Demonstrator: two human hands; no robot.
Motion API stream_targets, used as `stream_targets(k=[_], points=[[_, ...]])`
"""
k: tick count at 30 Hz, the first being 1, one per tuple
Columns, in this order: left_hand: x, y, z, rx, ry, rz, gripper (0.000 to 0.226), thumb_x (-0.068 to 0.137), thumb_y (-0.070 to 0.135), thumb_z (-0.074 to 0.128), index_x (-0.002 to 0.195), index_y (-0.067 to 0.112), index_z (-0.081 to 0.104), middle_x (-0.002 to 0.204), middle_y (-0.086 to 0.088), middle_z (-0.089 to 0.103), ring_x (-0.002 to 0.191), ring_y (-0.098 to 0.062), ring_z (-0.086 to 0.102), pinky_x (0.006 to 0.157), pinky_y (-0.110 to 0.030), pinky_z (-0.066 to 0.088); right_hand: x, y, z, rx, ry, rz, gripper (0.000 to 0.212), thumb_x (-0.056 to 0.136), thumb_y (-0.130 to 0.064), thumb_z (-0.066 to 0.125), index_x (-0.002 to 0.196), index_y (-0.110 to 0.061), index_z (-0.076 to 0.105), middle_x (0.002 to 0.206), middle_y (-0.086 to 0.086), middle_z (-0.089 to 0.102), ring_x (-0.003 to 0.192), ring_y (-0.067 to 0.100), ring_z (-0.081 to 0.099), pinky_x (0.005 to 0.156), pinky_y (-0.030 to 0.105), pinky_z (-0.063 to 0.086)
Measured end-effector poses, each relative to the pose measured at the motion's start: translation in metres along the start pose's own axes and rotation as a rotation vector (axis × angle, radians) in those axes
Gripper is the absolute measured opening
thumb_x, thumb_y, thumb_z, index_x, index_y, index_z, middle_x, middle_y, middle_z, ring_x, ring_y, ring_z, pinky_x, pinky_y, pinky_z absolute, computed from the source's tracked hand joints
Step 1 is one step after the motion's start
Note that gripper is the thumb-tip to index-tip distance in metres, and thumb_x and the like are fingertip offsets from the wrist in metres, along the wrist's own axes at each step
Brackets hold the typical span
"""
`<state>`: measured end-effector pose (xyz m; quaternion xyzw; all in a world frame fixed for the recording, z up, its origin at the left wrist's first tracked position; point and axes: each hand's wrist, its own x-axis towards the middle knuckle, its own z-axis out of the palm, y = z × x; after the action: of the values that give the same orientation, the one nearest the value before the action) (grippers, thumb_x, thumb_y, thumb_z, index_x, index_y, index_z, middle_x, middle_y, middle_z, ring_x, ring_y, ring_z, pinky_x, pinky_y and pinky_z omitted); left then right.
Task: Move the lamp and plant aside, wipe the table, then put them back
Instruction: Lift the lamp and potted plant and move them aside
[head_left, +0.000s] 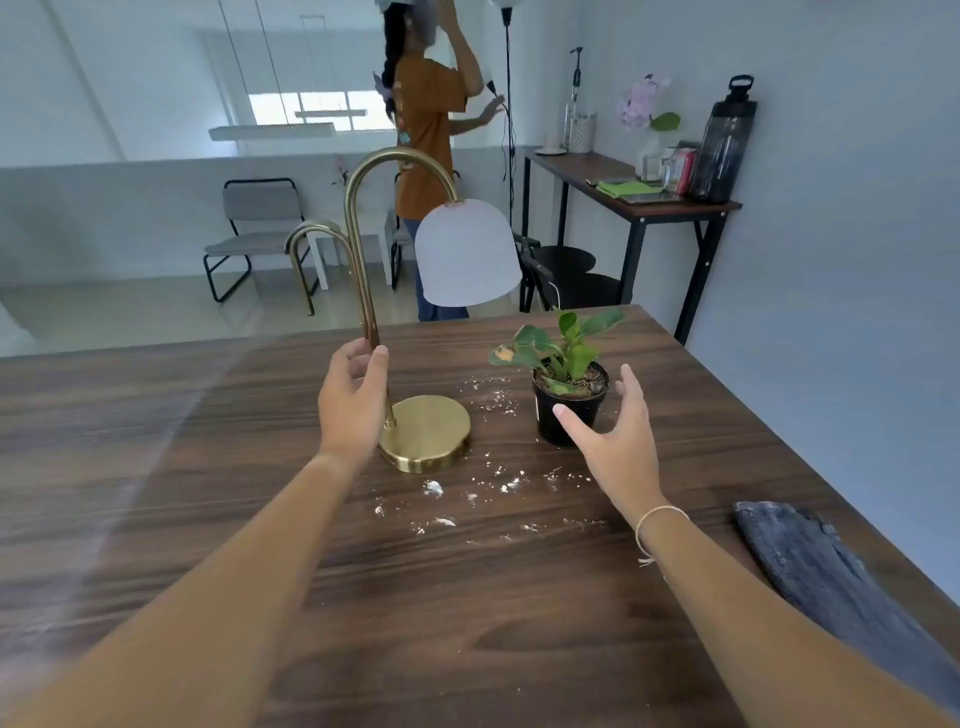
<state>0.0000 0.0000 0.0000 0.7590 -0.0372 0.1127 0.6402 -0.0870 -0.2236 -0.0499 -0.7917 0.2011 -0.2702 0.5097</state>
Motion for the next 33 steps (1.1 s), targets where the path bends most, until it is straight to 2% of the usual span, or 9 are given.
stream_targets(k=[3, 5, 8, 11, 13, 17, 20, 26, 33], points=[[0.007, -0.006, 0.006, -0.036, -0.014, -0.049, 0.038, 0.091, 0.040, 0.046, 0.125, 0.023, 0.048, 0.111, 0.006, 0.055, 0.100, -0.012, 0.052, 0.089, -0.026, 0.038, 0.006, 0.003, 0.005, 0.015, -0.024, 0.012, 0.098, 0.068, -0.048, 0.073, 0.145, -0.029, 0.015, 0.152, -0.006, 0.030, 0.139, 0.014, 0.029, 0.106, 0.036, 0.031], [0.011, -0.010, 0.010, -0.070, -0.025, -0.057, 0.031, 0.091, 0.042, 0.044, 0.115, 0.025, 0.052, 0.102, 0.009, 0.057, 0.092, -0.013, 0.053, 0.086, -0.030, 0.041, 0.011, 0.005, 0.010, 0.032, -0.042, 0.023, 0.100, 0.068, -0.047, 0.074, 0.145, -0.029, 0.015, 0.151, -0.007, 0.031, 0.138, 0.013, 0.029, 0.105, 0.033, 0.031], [0.016, -0.008, 0.016, -0.105, -0.007, -0.030, 0.022, 0.094, 0.040, 0.039, 0.104, 0.027, 0.053, 0.102, 0.006, 0.059, 0.089, -0.009, 0.053, 0.076, -0.017, 0.042, 0.019, 0.006, 0.014, 0.062, -0.036, 0.024, 0.101, 0.066, -0.046, 0.076, 0.145, -0.029, 0.015, 0.150, -0.006, 0.033, 0.136, 0.013, 0.033, 0.103, 0.030, 0.032], [0.018, -0.006, 0.021, -0.141, 0.023, -0.024, 0.030, 0.096, 0.035, 0.034, 0.113, 0.021, 0.054, 0.109, 0.000, 0.060, 0.098, -0.011, 0.054, 0.087, -0.021, 0.039, 0.024, 0.009, 0.018, 0.082, -0.021, 0.018, 0.103, 0.065, -0.044, 0.077, 0.145, -0.031, 0.014, 0.150, -0.007, 0.032, 0.136, 0.013, 0.033, 0.101, 0.028, 0.032], [0.021, -0.007, 0.022, -0.129, 0.044, -0.007, 0.033, 0.097, 0.034, 0.032, 0.115, 0.019, 0.055, 0.101, -0.001, 0.061, 0.095, -0.013, 0.056, 0.087, -0.026, 0.040, 0.026, 0.010, 0.020, 0.086, -0.026, 0.007, 0.104, 0.065, -0.042, 0.079, 0.145, -0.032, 0.013, 0.150, -0.007, 0.032, 0.136, 0.012, 0.032, 0.100, 0.027, 0.031], [0.028, -0.014, 0.023, -0.137, 0.060, -0.015, 0.028, 0.096, 0.037, 0.031, 0.092, 0.028, 0.057, 0.079, 0.005, 0.054, 0.085, -0.014, 0.053, 0.083, -0.028, 0.043, 0.028, 0.012, 0.025, 0.086, -0.016, -0.024, 0.106, 0.065, -0.038, 0.080, 0.145, -0.032, 0.012, 0.150, -0.007, 0.029, 0.136, 0.011, 0.030, 0.101, 0.026, 0.028], [0.031, -0.014, 0.024, -0.194, 0.044, -0.060, 0.030, 0.096, 0.039, 0.031, 0.080, 0.030, 0.055, 0.074, 0.006, 0.050, 0.089, -0.017, 0.053, 0.083, -0.028, 0.039, 0.028, 0.013, 0.028, 0.099, 0.009, -0.031, 0.104, 0.065, -0.035, 0.081, 0.145, -0.032, 0.015, 0.149, -0.007, 0.030, 0.135, 0.010, 0.031, 0.104, 0.027, 0.028], [0.034, -0.015, 0.029, -0.431, 0.032, -0.160, 0.030, 0.095, 0.034, 0.036, 0.071, 0.027, 0.051, 0.070, 0.007, 0.041, 0.088, -0.014, 0.049, 0.101, -0.036, 0.022, 0.032, 0.014, 0.032, 0.113, 0.046, -0.058, 0.099, 0.065, -0.030, 0.081, 0.143, -0.031, 0.020, 0.147, -0.008, 0.035, 0.134, 0.010, 0.034, 0.103, 0.024, 0.029], [0.048, -0.009, 0.037, -0.484, 0.079, -0.194, 0.028, 0.095, 0.031, 0.040, 0.070, 0.024, 0.050, 0.075, 0.006, 0.042, 0.087, -0.011, 0.047, 0.099, -0.033, 0.015, 0.047, 0.008, 0.032, 0.152, 0.063, -0.080, 0.098, 0.065, -0.031, 0.081, 0.143, -0.033, 0.021, 0.146, -0.011, 0.036, 0.133, 0.006, 0.035, 0.108, 0.027, 0.031]])
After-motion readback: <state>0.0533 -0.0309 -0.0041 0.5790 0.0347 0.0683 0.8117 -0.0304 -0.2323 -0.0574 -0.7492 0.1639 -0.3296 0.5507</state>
